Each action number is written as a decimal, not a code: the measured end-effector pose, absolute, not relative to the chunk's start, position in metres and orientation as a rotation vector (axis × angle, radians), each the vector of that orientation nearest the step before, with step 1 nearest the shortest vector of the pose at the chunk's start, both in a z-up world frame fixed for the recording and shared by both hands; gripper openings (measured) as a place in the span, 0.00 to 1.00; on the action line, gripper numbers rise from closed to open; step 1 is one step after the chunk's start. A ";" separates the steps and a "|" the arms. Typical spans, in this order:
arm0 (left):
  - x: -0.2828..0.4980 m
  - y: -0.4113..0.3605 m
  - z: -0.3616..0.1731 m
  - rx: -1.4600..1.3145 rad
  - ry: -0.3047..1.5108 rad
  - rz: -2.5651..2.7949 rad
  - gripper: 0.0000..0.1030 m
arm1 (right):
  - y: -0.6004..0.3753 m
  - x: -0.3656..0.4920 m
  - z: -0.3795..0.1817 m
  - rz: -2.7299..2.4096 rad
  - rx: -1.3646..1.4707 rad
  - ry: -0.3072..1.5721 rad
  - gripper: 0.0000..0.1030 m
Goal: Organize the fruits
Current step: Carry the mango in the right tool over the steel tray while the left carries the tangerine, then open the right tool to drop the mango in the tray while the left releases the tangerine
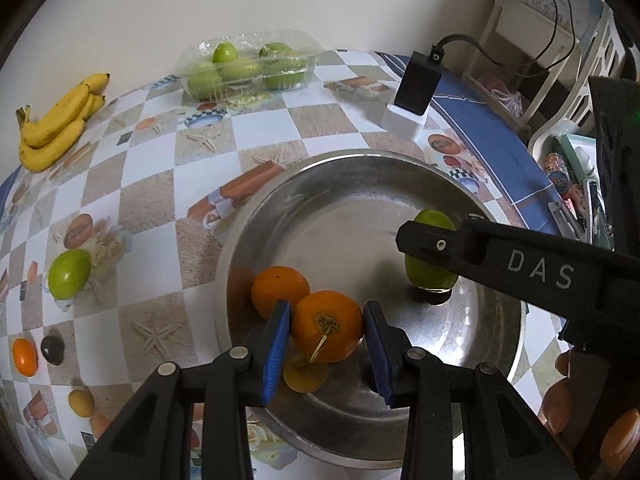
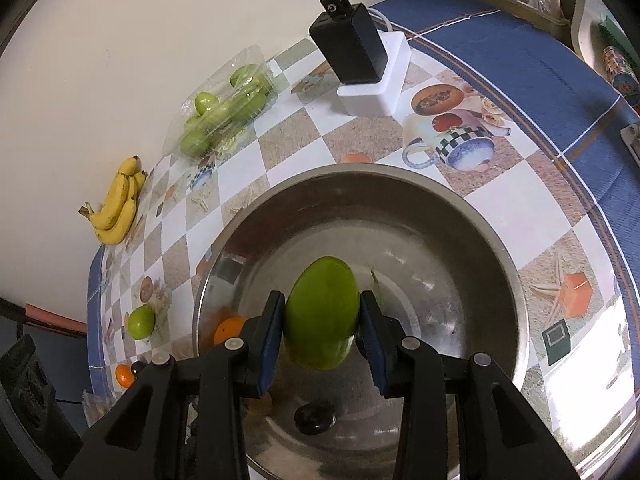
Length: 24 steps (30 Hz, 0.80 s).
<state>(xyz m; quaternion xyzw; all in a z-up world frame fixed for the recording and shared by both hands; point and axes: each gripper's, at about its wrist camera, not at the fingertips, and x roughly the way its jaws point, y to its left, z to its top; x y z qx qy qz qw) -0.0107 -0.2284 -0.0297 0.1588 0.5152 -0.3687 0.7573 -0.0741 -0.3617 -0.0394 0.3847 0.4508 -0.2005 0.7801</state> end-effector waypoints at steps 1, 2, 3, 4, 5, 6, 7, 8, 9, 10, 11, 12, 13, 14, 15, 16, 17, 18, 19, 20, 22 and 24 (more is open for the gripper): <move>-0.011 -0.229 -0.031 0.345 1.128 -0.803 0.39 | -0.361 -0.073 -0.040 -0.434 0.829 0.979 0.38; -0.010 -0.230 -0.032 0.343 1.132 -0.802 0.39 | -0.361 -0.073 -0.042 -0.434 0.828 0.984 0.38; -0.010 -0.230 -0.034 0.341 1.138 -0.802 0.39 | -0.361 -0.072 -0.042 -0.434 0.827 0.988 0.38; -0.010 -0.231 -0.035 0.340 1.141 -0.803 0.39 | -0.360 -0.072 -0.043 -0.435 0.825 0.991 0.38; -0.010 -0.231 -0.036 0.339 1.144 -0.803 0.39 | -0.360 -0.071 -0.044 -0.436 0.823 0.995 0.38; -0.010 -0.232 -0.036 0.338 1.143 -0.804 0.39 | -0.360 -0.071 -0.044 -0.437 0.822 0.997 0.38; -0.010 -0.232 -0.036 0.338 1.142 -0.806 0.39 | -0.359 -0.071 -0.045 -0.437 0.821 1.001 0.38; -0.010 -0.232 -0.036 0.339 1.142 -0.806 0.39 | -0.359 -0.071 -0.045 -0.436 0.821 1.003 0.38; -0.011 -0.233 -0.036 0.341 1.142 -0.805 0.39 | -0.359 -0.070 -0.045 -0.435 0.821 1.006 0.38; -0.011 -0.233 -0.036 0.342 1.141 -0.806 0.39 | -0.358 -0.070 -0.046 -0.434 0.820 1.009 0.38; -0.011 -0.234 -0.036 0.344 1.140 -0.806 0.39 | -0.358 -0.070 -0.046 -0.433 0.818 1.012 0.38; -0.011 -0.234 -0.036 0.344 1.140 -0.804 0.39 | -0.358 -0.070 -0.047 -0.434 0.817 1.014 0.39; -0.011 -0.234 -0.036 0.344 1.141 -0.804 0.39 | -0.357 -0.070 -0.047 -0.435 0.816 1.014 0.38; -0.011 -0.234 -0.036 0.344 1.141 -0.803 0.39 | -0.358 -0.070 -0.046 -0.435 0.816 1.015 0.39; -0.010 -0.234 -0.036 0.344 1.142 -0.802 0.40 | -0.358 -0.069 -0.046 -0.437 0.816 1.015 0.39; -0.010 -0.234 -0.036 0.345 1.142 -0.799 0.40 | -0.357 -0.069 -0.046 -0.439 0.815 1.015 0.39; -0.010 -0.234 -0.036 0.345 1.141 -0.799 0.41 | -0.358 -0.069 -0.047 -0.441 0.814 1.017 0.39; -0.010 -0.234 -0.035 0.344 1.142 -0.802 0.44 | -0.358 -0.069 -0.047 -0.442 0.814 1.017 0.39; -0.010 -0.234 -0.035 0.343 1.141 -0.801 0.45 | -0.358 -0.070 -0.046 -0.442 0.816 1.013 0.39; -0.010 -0.234 -0.034 0.342 1.139 -0.799 0.46 | -0.359 -0.070 -0.045 -0.439 0.821 1.006 0.39; -0.010 -0.233 -0.033 0.341 1.137 -0.802 0.47 | -0.359 -0.070 -0.043 -0.435 0.821 0.995 0.39; -0.010 -0.233 -0.032 0.343 1.138 -0.803 0.47 | -0.359 -0.071 -0.040 -0.436 0.817 0.990 0.39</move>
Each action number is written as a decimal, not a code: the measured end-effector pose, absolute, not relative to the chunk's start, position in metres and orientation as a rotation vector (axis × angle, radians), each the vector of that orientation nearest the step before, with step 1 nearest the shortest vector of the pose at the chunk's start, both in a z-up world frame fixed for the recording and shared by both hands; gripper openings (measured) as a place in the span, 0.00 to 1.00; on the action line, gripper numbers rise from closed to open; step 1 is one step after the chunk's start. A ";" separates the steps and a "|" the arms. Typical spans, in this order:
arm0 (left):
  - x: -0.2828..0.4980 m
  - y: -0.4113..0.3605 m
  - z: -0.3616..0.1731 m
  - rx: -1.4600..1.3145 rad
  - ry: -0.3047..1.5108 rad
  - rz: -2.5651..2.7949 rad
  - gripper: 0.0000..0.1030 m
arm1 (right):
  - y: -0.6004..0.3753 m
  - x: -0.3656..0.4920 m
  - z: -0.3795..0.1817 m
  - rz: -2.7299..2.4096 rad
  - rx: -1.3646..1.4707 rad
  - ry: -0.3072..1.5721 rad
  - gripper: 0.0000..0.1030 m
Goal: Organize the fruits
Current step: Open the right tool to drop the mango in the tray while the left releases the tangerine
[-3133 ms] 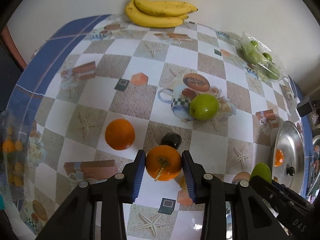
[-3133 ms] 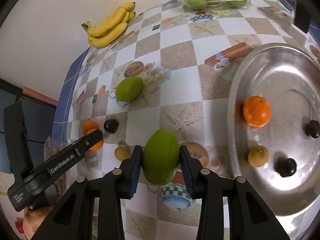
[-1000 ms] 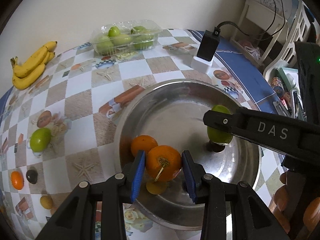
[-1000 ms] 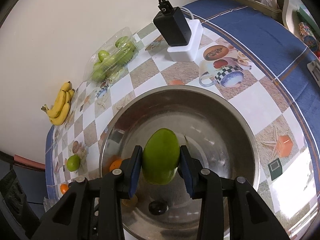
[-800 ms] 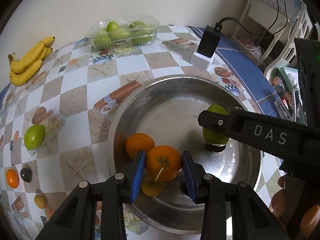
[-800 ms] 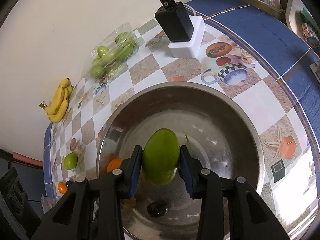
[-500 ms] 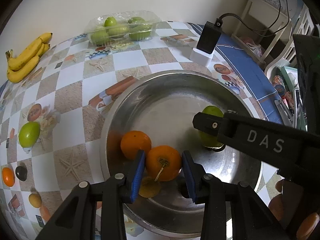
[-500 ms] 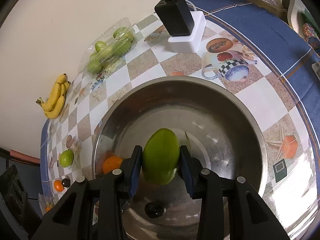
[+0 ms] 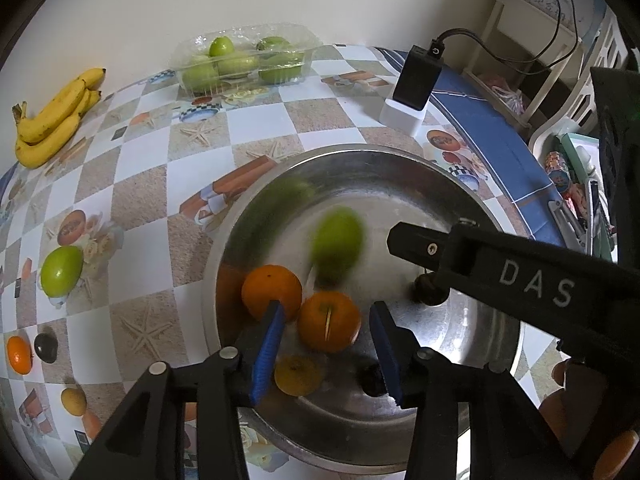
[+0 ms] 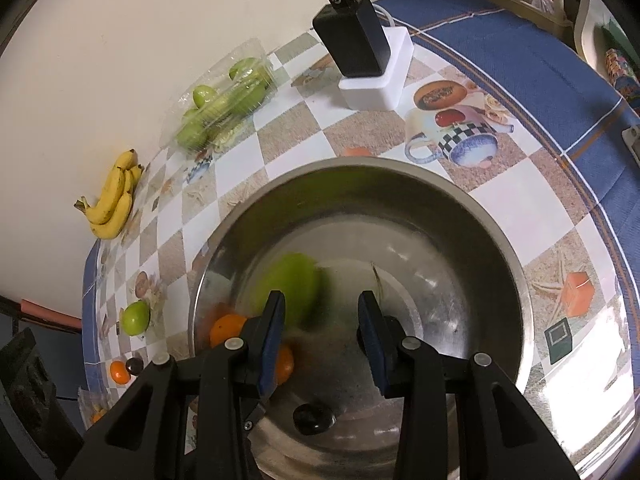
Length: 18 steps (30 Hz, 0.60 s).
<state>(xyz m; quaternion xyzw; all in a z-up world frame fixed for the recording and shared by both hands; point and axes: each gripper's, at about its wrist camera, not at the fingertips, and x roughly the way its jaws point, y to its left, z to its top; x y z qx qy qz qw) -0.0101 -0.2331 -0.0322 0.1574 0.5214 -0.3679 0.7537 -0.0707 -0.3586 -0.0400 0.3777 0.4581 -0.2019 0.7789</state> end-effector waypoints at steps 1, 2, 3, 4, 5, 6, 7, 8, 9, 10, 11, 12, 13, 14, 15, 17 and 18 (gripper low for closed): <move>-0.010 -0.233 -0.031 0.343 1.136 -0.802 0.47 | -0.358 -0.071 -0.038 -0.435 0.817 0.986 0.39; -0.010 -0.232 -0.030 0.340 1.135 -0.803 0.47 | -0.358 -0.071 -0.038 -0.434 0.817 0.984 0.39; -0.010 -0.231 -0.028 0.337 1.132 -0.803 0.47 | -0.358 -0.072 -0.036 -0.435 0.817 0.981 0.39; -0.009 -0.230 -0.026 0.334 1.128 -0.803 0.47 | -0.358 -0.072 -0.035 -0.436 0.815 0.979 0.39; -0.008 -0.229 -0.025 0.332 1.125 -0.801 0.47 | -0.358 -0.072 -0.034 -0.436 0.813 0.977 0.39; -0.007 -0.227 -0.023 0.329 1.124 -0.795 0.47 | -0.357 -0.072 -0.034 -0.436 0.812 0.975 0.39; -0.006 -0.226 -0.022 0.326 1.125 -0.789 0.47 | -0.357 -0.073 -0.033 -0.436 0.812 0.973 0.39; -0.003 -0.222 -0.021 0.318 1.130 -0.777 0.47 | -0.356 -0.073 -0.033 -0.436 0.811 0.973 0.39; -0.001 -0.220 -0.021 0.311 1.133 -0.768 0.47 | -0.356 -0.073 -0.033 -0.436 0.810 0.974 0.39; 0.002 -0.216 -0.020 0.300 1.136 -0.758 0.47 | -0.356 -0.073 -0.033 -0.437 0.809 0.976 0.39; 0.006 -0.211 -0.020 0.284 1.141 -0.739 0.47 | -0.355 -0.073 -0.033 -0.439 0.806 0.980 0.39; 0.009 -0.207 -0.019 0.274 1.142 -0.725 0.47 | -0.355 -0.073 -0.033 -0.440 0.805 0.983 0.39; 0.013 -0.202 -0.019 0.262 1.143 -0.707 0.47 | -0.354 -0.073 -0.033 -0.439 0.802 0.986 0.39; 0.017 -0.198 -0.018 0.249 1.145 -0.688 0.48 | -0.353 -0.072 -0.034 -0.438 0.800 0.989 0.39; 0.022 -0.191 -0.018 0.235 1.150 -0.659 0.50 | -0.351 -0.071 -0.034 -0.436 0.793 0.994 0.38; 0.031 -0.179 -0.019 0.211 1.161 -0.602 0.56 | -0.348 -0.068 -0.034 -0.431 0.778 1.003 0.38; 0.035 -0.175 -0.019 0.203 1.166 -0.578 0.58 | -0.344 -0.066 -0.033 -0.426 0.767 1.009 0.38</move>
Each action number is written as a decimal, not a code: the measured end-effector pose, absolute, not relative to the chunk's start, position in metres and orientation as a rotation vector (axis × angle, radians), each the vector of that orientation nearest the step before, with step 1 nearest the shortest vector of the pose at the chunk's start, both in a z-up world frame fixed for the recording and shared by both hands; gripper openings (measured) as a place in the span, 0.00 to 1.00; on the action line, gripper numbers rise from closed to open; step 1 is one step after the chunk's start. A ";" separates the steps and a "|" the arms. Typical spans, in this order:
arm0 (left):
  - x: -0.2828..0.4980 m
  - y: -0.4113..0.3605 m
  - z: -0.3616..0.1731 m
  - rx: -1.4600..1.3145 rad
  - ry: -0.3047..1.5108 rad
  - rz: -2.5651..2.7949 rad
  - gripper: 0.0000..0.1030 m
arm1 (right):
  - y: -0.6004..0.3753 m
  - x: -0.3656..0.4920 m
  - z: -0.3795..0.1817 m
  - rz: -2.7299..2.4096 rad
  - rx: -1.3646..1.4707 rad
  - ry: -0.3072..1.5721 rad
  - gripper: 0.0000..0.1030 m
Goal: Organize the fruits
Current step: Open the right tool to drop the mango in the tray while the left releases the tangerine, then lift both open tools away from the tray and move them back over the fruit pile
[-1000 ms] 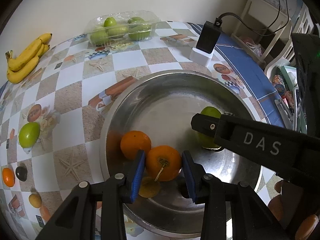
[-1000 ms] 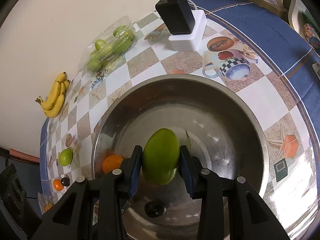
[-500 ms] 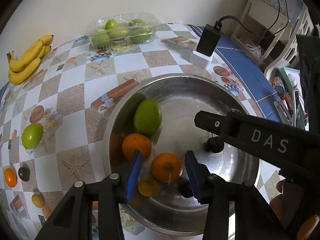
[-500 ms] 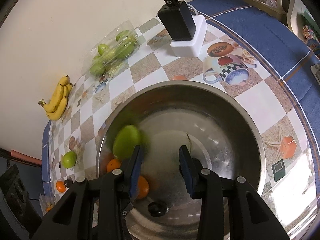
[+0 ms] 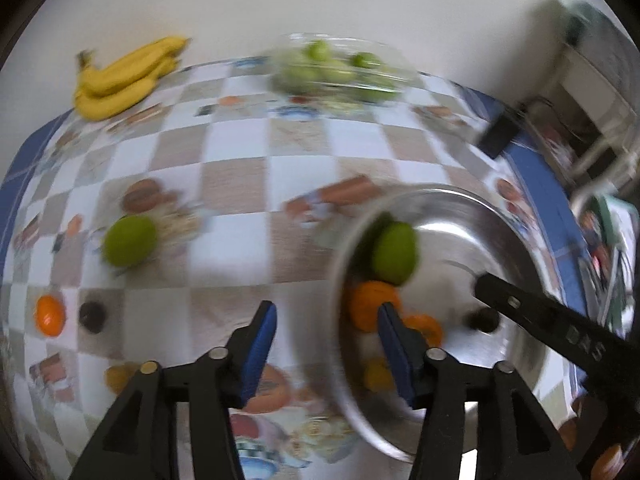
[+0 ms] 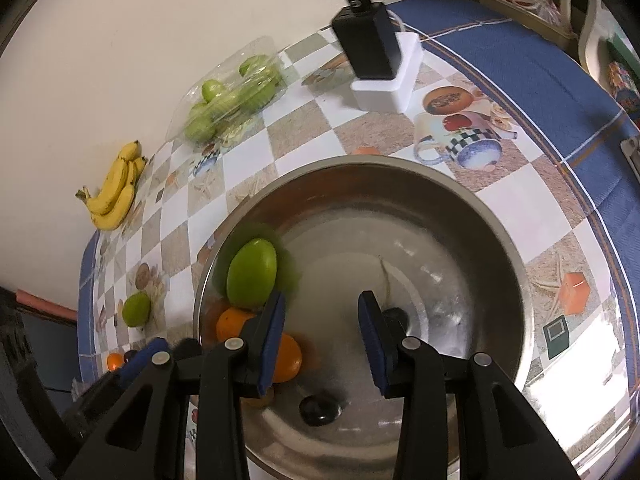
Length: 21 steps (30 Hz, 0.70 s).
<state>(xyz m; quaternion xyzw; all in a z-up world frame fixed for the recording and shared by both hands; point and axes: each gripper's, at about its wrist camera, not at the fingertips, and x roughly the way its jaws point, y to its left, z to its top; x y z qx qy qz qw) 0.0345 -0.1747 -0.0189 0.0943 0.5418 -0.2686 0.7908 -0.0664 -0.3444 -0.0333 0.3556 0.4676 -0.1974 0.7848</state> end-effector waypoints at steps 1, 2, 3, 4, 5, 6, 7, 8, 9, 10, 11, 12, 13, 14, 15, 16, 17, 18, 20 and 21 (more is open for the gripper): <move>0.039 -0.169 -0.019 0.193 1.171 -0.549 0.59 | -0.342 -0.065 -0.033 -0.421 0.758 1.013 0.38; 0.044 -0.161 -0.019 0.187 1.172 -0.506 0.62 | -0.339 -0.063 -0.033 -0.415 0.748 1.017 0.38; 0.047 -0.155 -0.019 0.189 1.169 -0.475 0.67 | -0.336 -0.061 -0.032 -0.408 0.737 1.022 0.38; 0.051 -0.150 -0.019 0.191 1.166 -0.448 0.69 | -0.332 -0.059 -0.031 -0.401 0.724 1.024 0.38; 0.054 -0.144 -0.019 0.189 1.163 -0.421 0.75 | -0.330 -0.057 -0.030 -0.398 0.714 1.025 0.38; 0.057 -0.138 -0.019 0.185 1.162 -0.397 0.79 | -0.325 -0.054 -0.028 -0.393 0.694 1.025 0.38; 0.061 -0.132 -0.019 0.178 1.163 -0.376 0.82 | -0.323 -0.053 -0.027 -0.390 0.679 1.026 0.39; 0.063 -0.129 -0.019 0.173 1.162 -0.363 0.87 | -0.319 -0.050 -0.026 -0.386 0.658 1.030 0.39; 0.065 -0.125 -0.019 0.168 1.160 -0.349 0.92 | -0.315 -0.047 -0.025 -0.380 0.641 1.036 0.42; 0.067 -0.122 -0.019 0.168 1.157 -0.339 0.95 | -0.311 -0.045 -0.025 -0.378 0.626 1.042 0.46; 0.068 -0.120 -0.019 0.170 1.154 -0.333 0.96 | -0.310 -0.044 -0.026 -0.379 0.620 1.045 0.52; 0.068 -0.117 -0.019 0.175 1.151 -0.330 0.97 | -0.308 -0.043 -0.026 -0.382 0.613 1.051 0.52; 0.069 -0.117 -0.020 0.179 1.149 -0.328 0.97 | -0.307 -0.042 -0.027 -0.386 0.608 1.056 0.52; 0.069 -0.116 -0.020 0.181 1.148 -0.325 0.98 | -0.305 -0.041 -0.028 -0.392 0.599 1.063 0.52; 0.070 -0.116 -0.020 0.182 1.147 -0.322 1.00 | -0.305 -0.040 -0.029 -0.395 0.592 1.067 0.53; 0.070 -0.116 -0.020 0.184 1.147 -0.322 1.00 | -0.304 -0.040 -0.029 -0.401 0.585 1.072 0.53; 0.070 -0.117 -0.020 0.186 1.146 -0.323 1.00 | -0.304 -0.040 -0.030 -0.405 0.580 1.075 0.56; 0.070 -0.117 -0.021 0.188 1.145 -0.326 1.00 | -0.304 -0.040 -0.030 -0.409 0.577 1.078 0.60; 0.070 -0.118 -0.022 0.194 1.145 -0.327 1.00 | -0.304 -0.039 -0.031 -0.416 0.572 1.080 0.66; 0.069 -0.118 -0.022 0.198 1.144 -0.327 1.00 | -0.304 -0.039 -0.032 -0.419 0.570 1.078 0.72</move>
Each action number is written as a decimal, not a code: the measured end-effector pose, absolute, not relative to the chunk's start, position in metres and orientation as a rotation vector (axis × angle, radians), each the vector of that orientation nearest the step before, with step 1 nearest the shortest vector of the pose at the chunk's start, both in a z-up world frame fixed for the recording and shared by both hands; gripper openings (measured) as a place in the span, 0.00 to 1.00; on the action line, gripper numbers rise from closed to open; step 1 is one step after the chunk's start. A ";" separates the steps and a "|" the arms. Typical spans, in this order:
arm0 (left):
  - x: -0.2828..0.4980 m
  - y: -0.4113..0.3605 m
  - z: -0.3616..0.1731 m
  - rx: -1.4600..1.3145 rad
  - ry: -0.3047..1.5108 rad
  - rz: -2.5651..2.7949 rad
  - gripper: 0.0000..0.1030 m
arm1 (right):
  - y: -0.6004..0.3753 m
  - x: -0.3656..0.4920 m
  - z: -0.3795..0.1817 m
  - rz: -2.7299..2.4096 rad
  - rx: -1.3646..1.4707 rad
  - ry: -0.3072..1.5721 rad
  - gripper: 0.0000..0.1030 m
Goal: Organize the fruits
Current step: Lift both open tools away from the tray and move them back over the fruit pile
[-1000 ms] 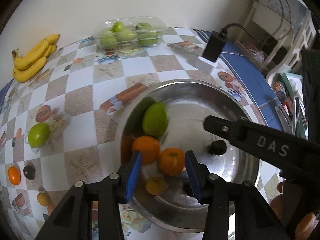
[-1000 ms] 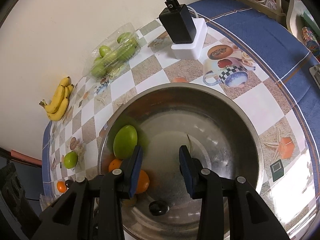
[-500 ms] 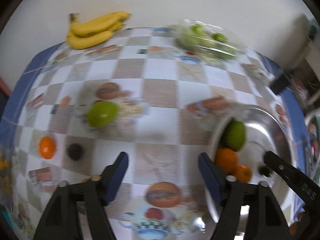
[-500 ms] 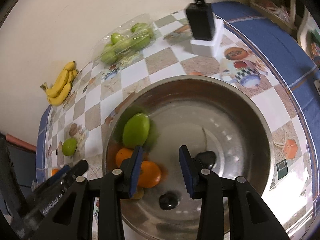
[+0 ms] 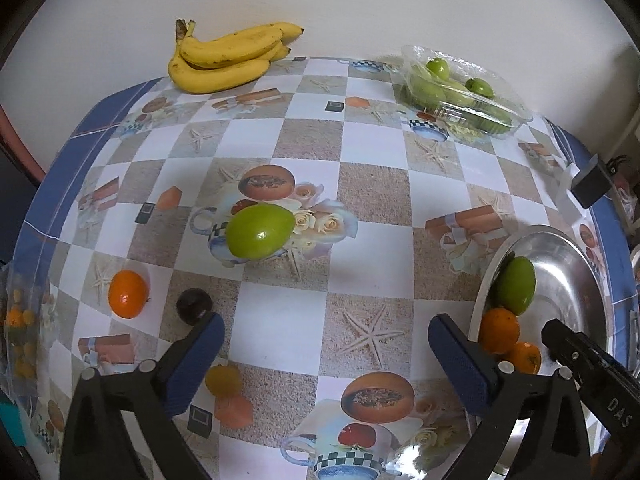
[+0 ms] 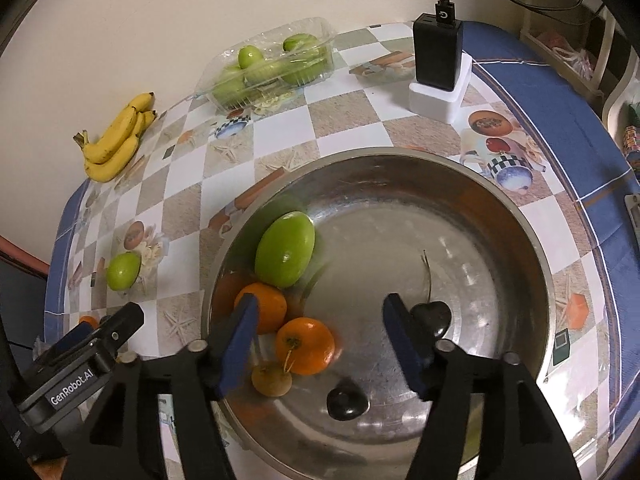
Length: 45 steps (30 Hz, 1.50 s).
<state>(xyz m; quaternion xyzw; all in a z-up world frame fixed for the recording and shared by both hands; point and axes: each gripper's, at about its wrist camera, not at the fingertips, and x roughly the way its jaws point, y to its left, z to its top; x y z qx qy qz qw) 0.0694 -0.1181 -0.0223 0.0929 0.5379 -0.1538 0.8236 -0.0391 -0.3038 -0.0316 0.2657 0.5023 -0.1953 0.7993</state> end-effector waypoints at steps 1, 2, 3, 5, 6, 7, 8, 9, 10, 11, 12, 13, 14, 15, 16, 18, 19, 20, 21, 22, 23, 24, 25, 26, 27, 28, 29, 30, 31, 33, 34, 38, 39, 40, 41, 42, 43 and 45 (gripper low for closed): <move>0.069 -0.118 -0.023 0.202 1.141 -0.327 1.00 | -0.304 -0.039 -0.032 -0.422 0.568 1.075 0.75; 0.069 -0.118 -0.023 0.206 1.139 -0.325 1.00 | -0.304 -0.039 -0.032 -0.425 0.563 1.074 0.79; 0.069 -0.118 -0.023 0.210 1.137 -0.322 1.00 | -0.304 -0.040 -0.033 -0.427 0.557 1.073 0.85; 0.069 -0.116 -0.023 0.209 1.133 -0.316 1.00 | -0.302 -0.039 -0.033 -0.430 0.543 1.071 0.90; 0.069 -0.116 -0.023 0.207 1.132 -0.313 1.00 | -0.302 -0.039 -0.033 -0.436 0.535 1.075 0.95; 0.070 -0.115 -0.023 0.205 1.132 -0.312 1.00 | -0.302 -0.039 -0.034 -0.444 0.527 1.079 0.97; 0.070 -0.114 -0.023 0.205 1.131 -0.313 1.00 | -0.302 -0.038 -0.034 -0.456 0.518 1.089 1.00; 0.070 -0.114 -0.023 0.205 1.130 -0.312 1.00 | -0.302 -0.038 -0.035 -0.463 0.513 1.093 1.00; 0.071 -0.113 -0.023 0.207 1.131 -0.312 1.00 | -0.302 -0.039 -0.035 -0.466 0.513 1.092 1.00; 0.071 -0.113 -0.023 0.207 1.131 -0.313 1.00 | -0.303 -0.039 -0.036 -0.465 0.519 1.091 1.00; 0.071 -0.113 -0.022 0.208 1.132 -0.314 1.00 | -0.303 -0.039 -0.036 -0.463 0.528 1.089 1.00; 0.071 -0.112 -0.022 0.210 1.132 -0.313 1.00 | -0.304 -0.040 -0.036 -0.462 0.537 1.085 1.00; 0.071 -0.112 -0.022 0.213 1.131 -0.312 1.00 | -0.303 -0.040 -0.036 -0.462 0.538 1.082 1.00; 0.071 -0.112 -0.021 0.218 1.128 -0.313 1.00 | -0.303 -0.040 -0.035 -0.463 0.534 1.080 1.00; 0.071 -0.112 -0.021 0.222 1.127 -0.314 1.00 | -0.303 -0.040 -0.035 -0.464 0.528 1.079 1.00; 0.071 -0.113 -0.020 0.234 1.124 -0.318 1.00 | -0.301 -0.038 -0.034 -0.466 0.506 1.084 1.00; 0.070 -0.113 -0.020 0.237 1.123 -0.324 1.00 | -0.300 -0.038 -0.035 -0.468 0.495 1.091 1.00; 0.070 -0.114 -0.019 0.236 1.122 -0.332 1.00 | -0.300 -0.038 -0.035 -0.467 0.494 1.095 1.00; 0.070 -0.114 -0.019 0.236 1.122 -0.341 1.00 | -0.300 -0.037 -0.036 -0.460 0.503 1.100 1.00; 0.069 -0.114 -0.018 0.239 1.121 -0.346 1.00 | -0.300 -0.037 -0.037 -0.447 0.516 1.102 1.00; 0.069 -0.115 -0.018 0.246 1.119 -0.349 1.00 | -0.299 -0.037 -0.038 -0.443 0.521 1.102 1.00; 0.069 -0.116 -0.018 0.259 1.116 -0.350 1.00 | -0.298 -0.037 -0.038 -0.443 0.520 1.104 1.00; 0.068 -0.116 -0.018 0.271 1.114 -0.350 1.00 | -0.297 -0.036 -0.038 -0.445 0.513 1.106 1.00; 0.068 -0.116 -0.018 0.280 1.114 -0.351 1.00 | -0.295 -0.036 -0.037 -0.449 0.505 1.106 1.00; 0.069 -0.116 -0.018 0.288 1.114 -0.353 1.00 | -0.294 -0.035 -0.037 -0.451 0.506 1.107 1.00; 0.069 -0.115 -0.017 0.291 1.115 -0.355 1.00 | -0.293 -0.035 -0.038 -0.449 0.511 1.109 1.00; 0.070 -0.114 -0.017 0.293 1.114 -0.355 1.00 | -0.293 -0.035 -0.038 -0.445 0.517 1.109 1.00; 0.070 -0.113 -0.017 0.296 1.113 -0.354 1.00 | -0.292 -0.034 -0.038 -0.442 0.521 1.109 1.00; 0.071 -0.112 -0.016 0.300 1.111 -0.353 1.00 | -0.291 -0.034 -0.038 -0.440 0.522 1.109 1.00; 0.072 -0.109 -0.015 0.312 1.106 -0.348 1.00 | -0.288 -0.032 -0.038 -0.436 0.515 1.112 1.00; 0.073 -0.107 -0.014 0.317 1.101 -0.349 1.00 | -0.286 -0.031 -0.038 -0.431 0.512 1.111 1.00; 0.078 -0.096 -0.011 0.339 1.088 -0.343 1.00 | -0.279 -0.029 -0.035 -0.413 0.514 1.095 1.00; 0.079 -0.093 -0.010 0.339 1.085 -0.334 1.00 | -0.278 -0.028 -0.034 -0.414 0.511 1.092 1.00; 0.081 -0.089 -0.009 0.336 1.081 -0.328 1.00 | -0.276 -0.028 -0.032 -0.413 0.510 1.085 1.00; 0.083 -0.085 -0.008 0.331 1.079 -0.324 1.00 | -0.275 -0.027 -0.031 -0.410 0.512 1.080 1.00; 0.086 -0.080 -0.006 0.326 1.075 -0.321 1.00 | -0.273 -0.026 -0.029 -0.403 0.518 1.069 1.00; 0.087 -0.076 -0.005 0.323 1.072 -0.319 1.00 | -0.271 -0.026 -0.027 -0.398 0.522 1.061 1.00; 0.092 -0.066 -0.003 0.326 1.060 -0.306 1.00 | -0.267 -0.024 -0.023 -0.389 0.524 1.046 1.00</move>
